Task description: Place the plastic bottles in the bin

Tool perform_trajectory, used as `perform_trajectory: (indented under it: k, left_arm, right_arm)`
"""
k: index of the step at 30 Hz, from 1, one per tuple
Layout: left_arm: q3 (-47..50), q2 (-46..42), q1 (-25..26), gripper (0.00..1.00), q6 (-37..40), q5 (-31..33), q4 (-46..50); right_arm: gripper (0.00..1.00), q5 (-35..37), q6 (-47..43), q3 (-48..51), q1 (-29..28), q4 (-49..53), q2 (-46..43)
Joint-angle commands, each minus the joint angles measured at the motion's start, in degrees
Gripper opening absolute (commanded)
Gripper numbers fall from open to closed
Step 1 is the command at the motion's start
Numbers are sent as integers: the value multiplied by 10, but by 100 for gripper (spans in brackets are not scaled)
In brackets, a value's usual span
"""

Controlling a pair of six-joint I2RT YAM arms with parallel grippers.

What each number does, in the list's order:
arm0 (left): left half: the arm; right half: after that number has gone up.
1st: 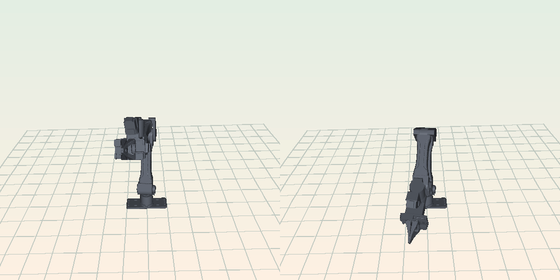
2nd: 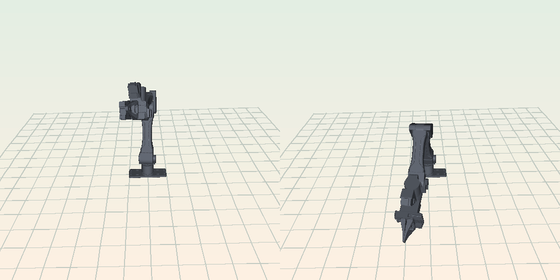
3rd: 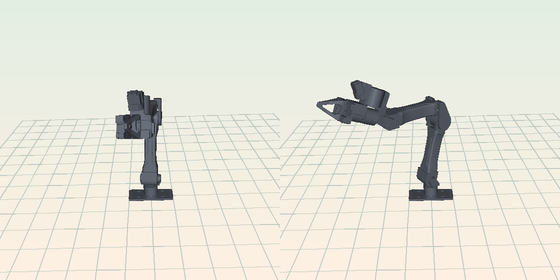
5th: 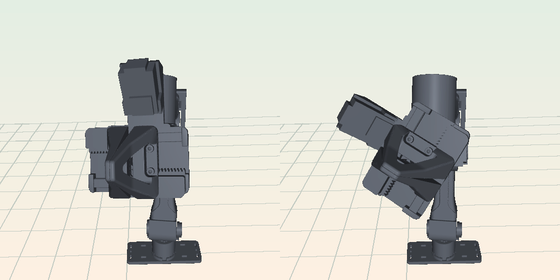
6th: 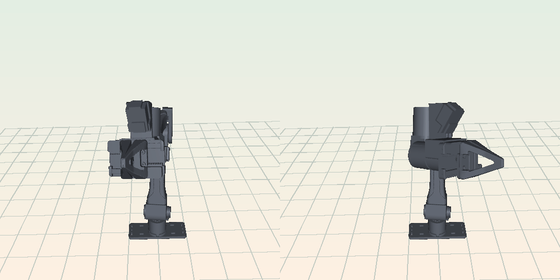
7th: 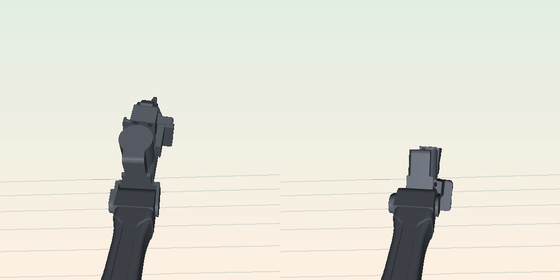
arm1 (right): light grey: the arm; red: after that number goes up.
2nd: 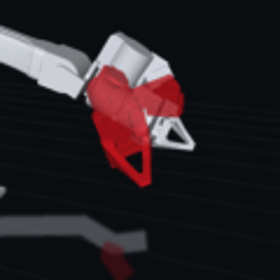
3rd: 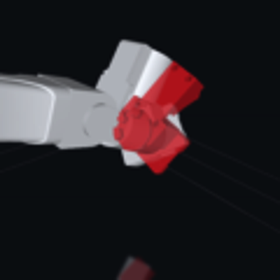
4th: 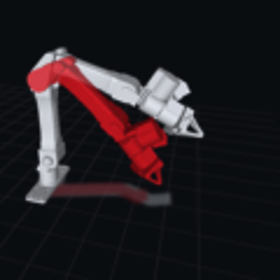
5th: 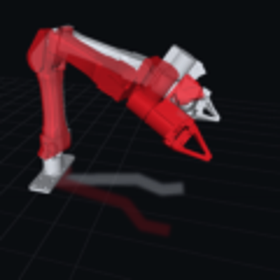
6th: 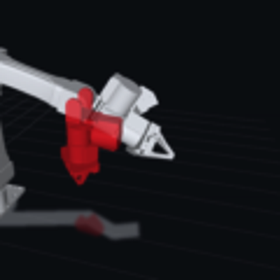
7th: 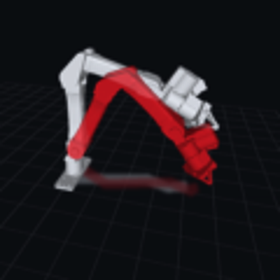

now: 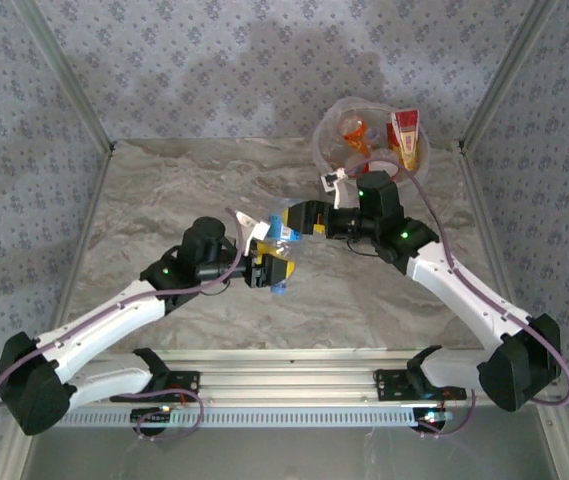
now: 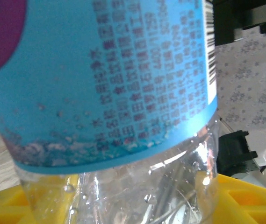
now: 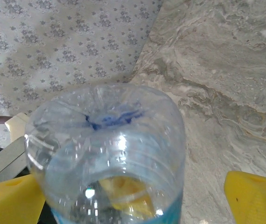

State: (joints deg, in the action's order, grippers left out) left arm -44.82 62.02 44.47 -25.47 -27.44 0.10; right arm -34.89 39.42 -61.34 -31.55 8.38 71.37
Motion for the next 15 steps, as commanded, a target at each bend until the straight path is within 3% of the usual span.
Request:
perform_trajectory:
  k: [1,5,10,12,15]
  left_arm:
    - [-30,14,10,62,16,-24,-16]
    - [-46,32,26,62,17,-26,-15]
    - [-64,49,42,67,19,-8,-6]
    - [-67,50,43,70,17,8,-1]
    - [-67,47,43,94,8,37,-2]
  right_arm:
    - [99,-19,-13,-23,-3,-14,10]
    - [97,-17,-11,-26,-2,-16,19]
    - [73,-14,-20,-42,-3,-2,21]
    - [68,-1,-29,-49,-2,15,15]
    - [62,33,-57,-65,3,61,3]
